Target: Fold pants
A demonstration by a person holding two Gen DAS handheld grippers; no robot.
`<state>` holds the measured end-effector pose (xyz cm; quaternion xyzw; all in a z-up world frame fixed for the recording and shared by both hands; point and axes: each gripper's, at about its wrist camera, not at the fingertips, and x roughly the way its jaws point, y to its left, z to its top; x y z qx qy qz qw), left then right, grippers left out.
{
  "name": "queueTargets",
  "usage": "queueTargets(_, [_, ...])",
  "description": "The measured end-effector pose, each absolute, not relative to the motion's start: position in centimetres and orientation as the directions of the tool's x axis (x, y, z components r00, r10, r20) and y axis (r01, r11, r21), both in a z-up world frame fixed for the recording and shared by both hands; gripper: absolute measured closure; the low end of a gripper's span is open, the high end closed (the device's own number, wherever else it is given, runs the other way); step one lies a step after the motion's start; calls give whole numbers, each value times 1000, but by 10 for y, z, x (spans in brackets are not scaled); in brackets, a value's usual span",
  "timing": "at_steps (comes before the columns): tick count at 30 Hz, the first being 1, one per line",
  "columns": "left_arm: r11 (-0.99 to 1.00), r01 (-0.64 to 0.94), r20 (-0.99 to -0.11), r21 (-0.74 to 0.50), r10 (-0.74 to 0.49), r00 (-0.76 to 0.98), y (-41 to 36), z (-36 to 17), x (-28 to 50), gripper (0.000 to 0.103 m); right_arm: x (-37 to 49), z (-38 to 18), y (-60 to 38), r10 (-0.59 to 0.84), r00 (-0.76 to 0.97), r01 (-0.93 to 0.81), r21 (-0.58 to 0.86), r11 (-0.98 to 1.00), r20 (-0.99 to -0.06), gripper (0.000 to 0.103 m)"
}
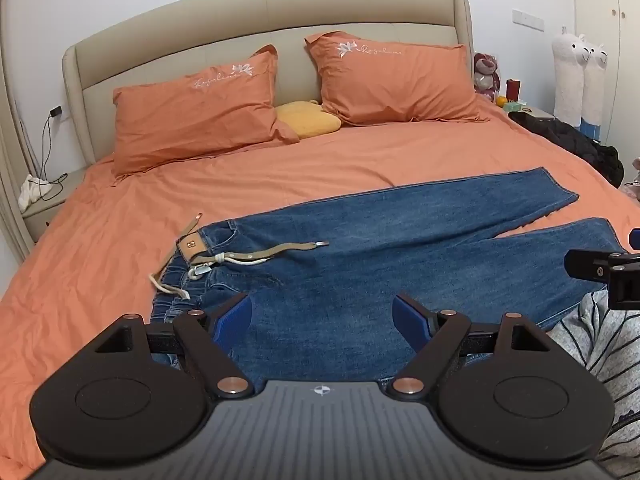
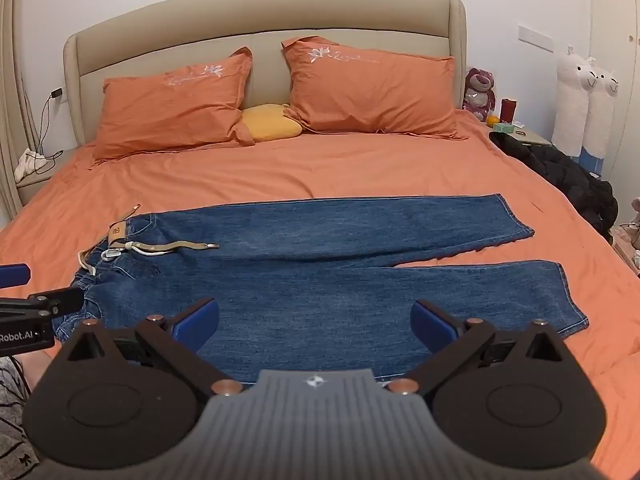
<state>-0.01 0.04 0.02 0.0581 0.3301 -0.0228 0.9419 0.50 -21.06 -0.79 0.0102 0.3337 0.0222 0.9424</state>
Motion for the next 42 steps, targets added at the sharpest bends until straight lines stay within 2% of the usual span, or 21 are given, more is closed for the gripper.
queueTargets(10, [992,79,-636,94,-1,771,12,-13,-4,9,3,-8,-203,50,778,-33,39,999,-627,5])
queueTargets(42, [993,75,-658,93,5,753,4,-1,-7,9,-6,-9,-199,58,755,-50,30,998,-654,5])
